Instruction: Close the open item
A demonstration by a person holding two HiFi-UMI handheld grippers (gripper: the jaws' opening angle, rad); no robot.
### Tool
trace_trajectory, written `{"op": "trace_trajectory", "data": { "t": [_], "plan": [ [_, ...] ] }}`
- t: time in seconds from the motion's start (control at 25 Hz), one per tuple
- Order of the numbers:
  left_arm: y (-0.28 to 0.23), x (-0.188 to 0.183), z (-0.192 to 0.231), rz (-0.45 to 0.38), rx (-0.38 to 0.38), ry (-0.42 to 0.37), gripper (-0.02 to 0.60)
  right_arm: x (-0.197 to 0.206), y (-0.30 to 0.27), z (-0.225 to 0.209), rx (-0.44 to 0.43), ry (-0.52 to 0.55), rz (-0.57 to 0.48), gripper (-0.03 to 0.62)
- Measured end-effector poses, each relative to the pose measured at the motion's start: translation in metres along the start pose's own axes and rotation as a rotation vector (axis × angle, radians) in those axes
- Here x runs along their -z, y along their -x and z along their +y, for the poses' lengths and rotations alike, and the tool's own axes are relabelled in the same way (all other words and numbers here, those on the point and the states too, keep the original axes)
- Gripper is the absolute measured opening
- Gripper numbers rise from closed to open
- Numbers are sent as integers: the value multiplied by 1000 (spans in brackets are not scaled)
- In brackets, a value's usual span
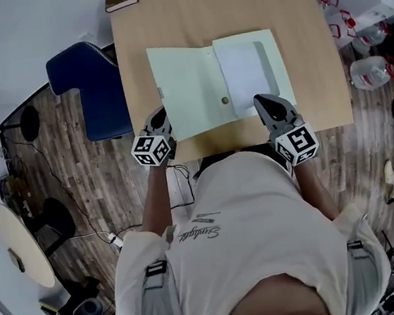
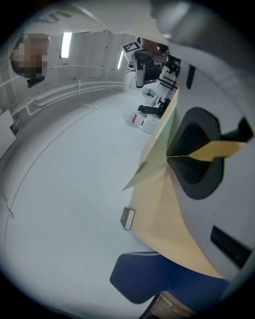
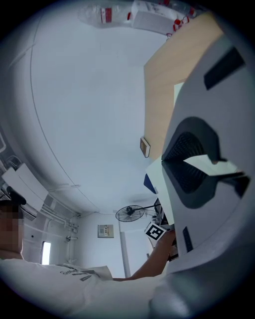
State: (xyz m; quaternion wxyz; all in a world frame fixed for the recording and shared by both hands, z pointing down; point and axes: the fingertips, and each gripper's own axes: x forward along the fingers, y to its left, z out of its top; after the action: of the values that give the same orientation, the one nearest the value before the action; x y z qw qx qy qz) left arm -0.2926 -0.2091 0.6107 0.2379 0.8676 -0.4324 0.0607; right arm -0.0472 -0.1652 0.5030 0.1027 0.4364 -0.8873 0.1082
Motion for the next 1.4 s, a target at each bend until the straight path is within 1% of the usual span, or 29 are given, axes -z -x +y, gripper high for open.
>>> {"op": "trace_trajectory", "data": {
  "t": [0.28, 0.64, 0.76, 1.04, 1.4],
  "plan": [
    [-50, -22, -58, 10, 123, -99, 15, 6, 22, -29, 64, -43, -19, -5],
    [-106, -26, -117, 39, 209, -130, 14, 11, 51, -76, 114, -74, -40, -5],
    [-123, -25, -133, 50, 213, -138, 14, 13, 63, -93, 130, -85, -46, -5],
    [-157, -14, -163, 85, 194, -142, 15, 24, 90, -127, 146, -106, -44, -5],
    [-196, 7, -192, 167, 164, -174, 15, 35, 113, -160, 147, -124, -41, -5]
  ]
}}
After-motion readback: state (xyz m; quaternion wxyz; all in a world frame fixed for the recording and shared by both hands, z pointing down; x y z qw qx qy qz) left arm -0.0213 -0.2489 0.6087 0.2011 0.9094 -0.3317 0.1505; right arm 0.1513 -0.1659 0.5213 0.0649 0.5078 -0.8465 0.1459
